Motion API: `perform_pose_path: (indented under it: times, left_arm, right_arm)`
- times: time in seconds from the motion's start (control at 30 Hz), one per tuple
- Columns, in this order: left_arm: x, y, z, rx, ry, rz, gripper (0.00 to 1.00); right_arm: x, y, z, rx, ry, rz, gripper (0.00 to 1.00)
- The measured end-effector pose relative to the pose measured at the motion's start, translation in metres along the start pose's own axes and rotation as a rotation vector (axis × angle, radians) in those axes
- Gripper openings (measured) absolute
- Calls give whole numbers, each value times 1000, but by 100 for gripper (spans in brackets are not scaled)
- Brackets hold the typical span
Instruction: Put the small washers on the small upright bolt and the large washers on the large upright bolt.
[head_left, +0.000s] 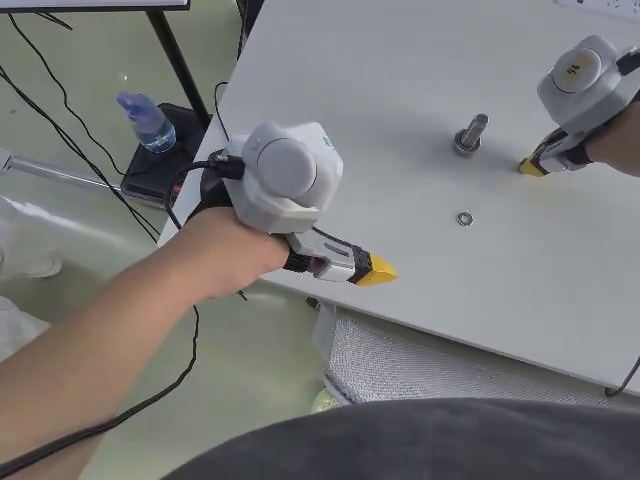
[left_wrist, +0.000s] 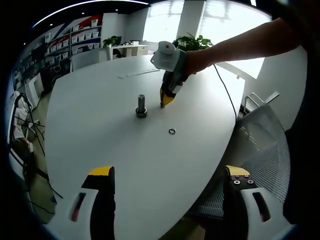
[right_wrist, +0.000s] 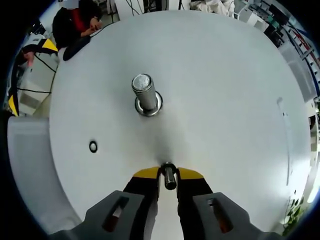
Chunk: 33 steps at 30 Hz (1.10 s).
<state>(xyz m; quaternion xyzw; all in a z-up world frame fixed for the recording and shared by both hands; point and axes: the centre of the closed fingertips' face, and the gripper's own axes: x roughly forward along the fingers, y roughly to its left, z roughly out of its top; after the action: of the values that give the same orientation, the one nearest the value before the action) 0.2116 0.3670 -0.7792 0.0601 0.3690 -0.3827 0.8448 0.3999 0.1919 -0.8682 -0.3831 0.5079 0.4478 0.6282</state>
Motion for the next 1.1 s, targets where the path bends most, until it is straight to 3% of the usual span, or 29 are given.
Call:
perform_pose_path:
  times: [0.2,0.57,1.1]
  left_arm:
    - [0,0,0,-3,-1,0,89]
    - [-1,0,3,-2,-8,4,89]
    - [-5,-5,9,12,-21,14,89]
  right_arm:
    - [-1,1,-1,-5,-2,4,23]
    - [-4,6,-1,-17,-3,25,26]
    - [-22,4,-3,-14,-19,3,31]
